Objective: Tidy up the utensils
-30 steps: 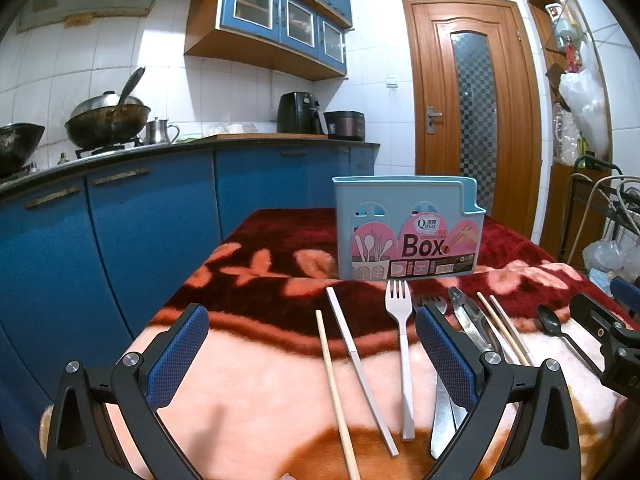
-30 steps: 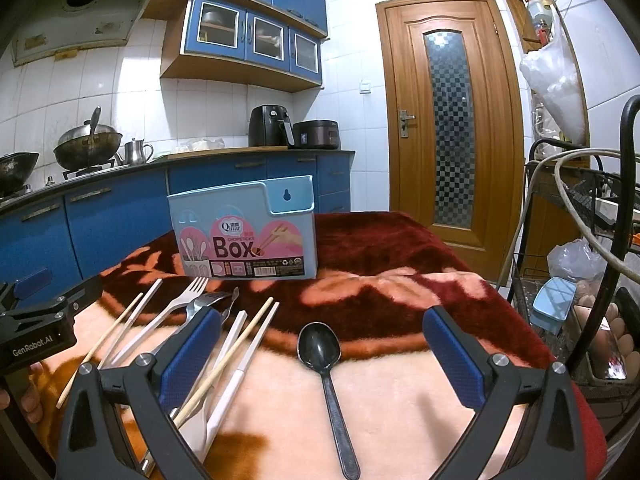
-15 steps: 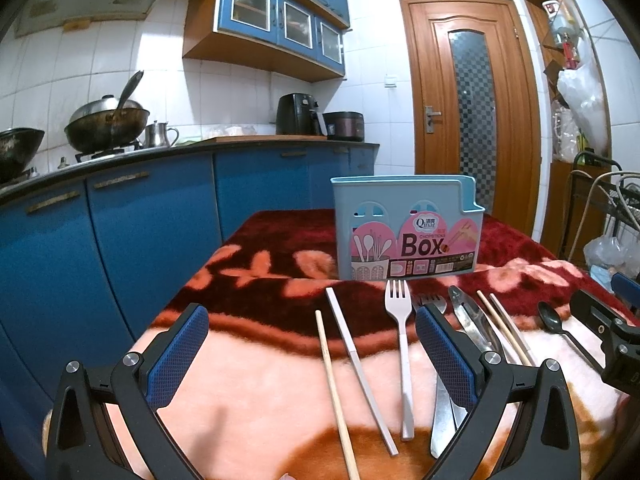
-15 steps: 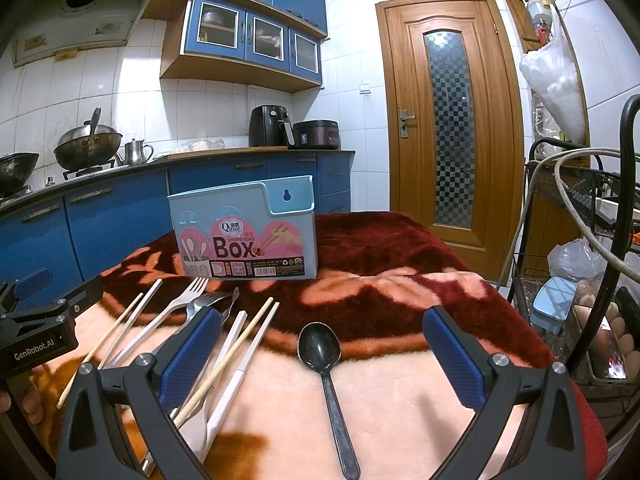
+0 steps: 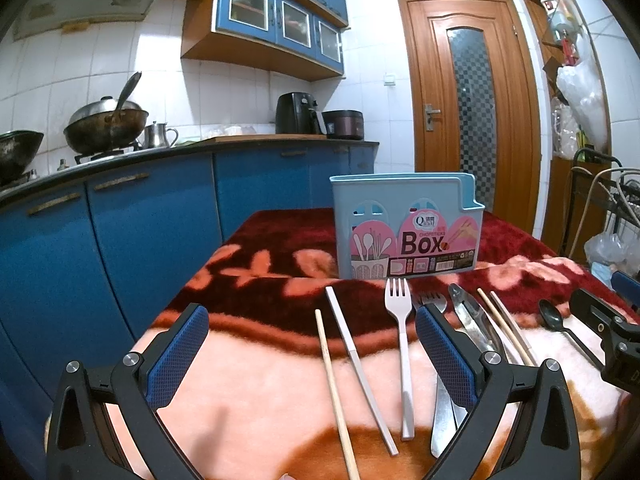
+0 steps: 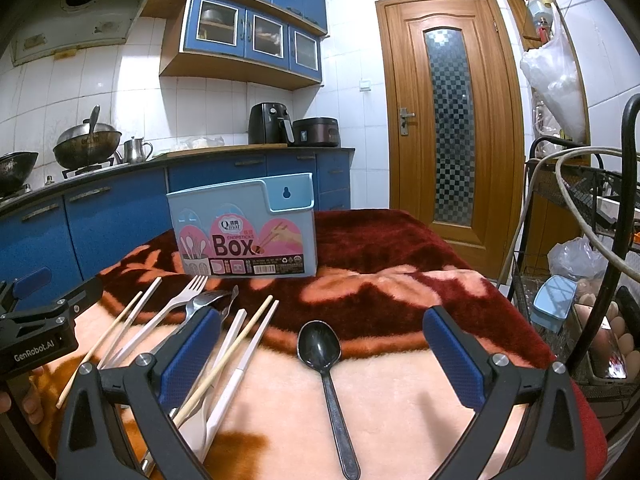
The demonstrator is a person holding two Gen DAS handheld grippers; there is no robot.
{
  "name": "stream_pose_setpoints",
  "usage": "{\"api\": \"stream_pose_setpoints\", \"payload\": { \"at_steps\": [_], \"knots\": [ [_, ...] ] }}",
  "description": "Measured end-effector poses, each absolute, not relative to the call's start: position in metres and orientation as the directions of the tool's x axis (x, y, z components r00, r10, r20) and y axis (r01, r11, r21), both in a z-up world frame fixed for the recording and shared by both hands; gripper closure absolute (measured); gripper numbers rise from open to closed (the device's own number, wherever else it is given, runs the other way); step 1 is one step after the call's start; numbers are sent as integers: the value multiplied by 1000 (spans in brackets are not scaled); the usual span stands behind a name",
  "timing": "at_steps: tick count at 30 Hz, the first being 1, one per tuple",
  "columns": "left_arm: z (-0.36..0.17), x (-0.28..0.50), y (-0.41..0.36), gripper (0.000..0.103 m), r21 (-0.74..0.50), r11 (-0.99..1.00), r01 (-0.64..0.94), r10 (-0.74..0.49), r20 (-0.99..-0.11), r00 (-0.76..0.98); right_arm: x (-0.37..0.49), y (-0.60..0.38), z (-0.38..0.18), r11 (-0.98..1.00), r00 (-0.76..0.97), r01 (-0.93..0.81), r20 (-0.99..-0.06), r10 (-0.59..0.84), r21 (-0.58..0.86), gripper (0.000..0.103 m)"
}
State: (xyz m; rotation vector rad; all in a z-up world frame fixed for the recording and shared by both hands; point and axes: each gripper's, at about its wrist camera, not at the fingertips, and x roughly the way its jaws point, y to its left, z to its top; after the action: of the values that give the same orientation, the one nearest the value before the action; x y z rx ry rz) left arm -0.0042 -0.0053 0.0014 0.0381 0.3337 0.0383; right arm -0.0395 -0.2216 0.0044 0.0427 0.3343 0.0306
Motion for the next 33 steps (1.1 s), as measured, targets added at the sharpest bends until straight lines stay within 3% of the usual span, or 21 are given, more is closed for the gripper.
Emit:
{"api": "stream_pose_setpoints", "payload": {
  "at_steps": [11, 15, 21, 28, 33],
  "knots": [
    [3, 2, -5, 0, 43, 999, -20, 35, -375, 926, -40, -229, 1, 997, 944, -5, -328, 28, 71, 0],
    [9, 8, -2, 0, 57, 998, 5, 19, -423, 906, -29, -233, 9, 998, 920, -17, -389, 37, 54, 0],
    [22, 27, 8, 0, 58, 998, 37, -1, -524, 851, -10, -245, 25, 999, 854, -29, -520, 37, 25, 0],
    [33, 48, 10, 0, 74, 989, 124, -48, -643, 764, 19, -251, 14, 993, 623, -108, -776, 99, 40, 0],
    [34, 56, 8, 4, 110, 980, 164, -42, -696, 717, 34, -249, 10, 991, 515, -132, -854, 77, 11, 0]
  ]
}}
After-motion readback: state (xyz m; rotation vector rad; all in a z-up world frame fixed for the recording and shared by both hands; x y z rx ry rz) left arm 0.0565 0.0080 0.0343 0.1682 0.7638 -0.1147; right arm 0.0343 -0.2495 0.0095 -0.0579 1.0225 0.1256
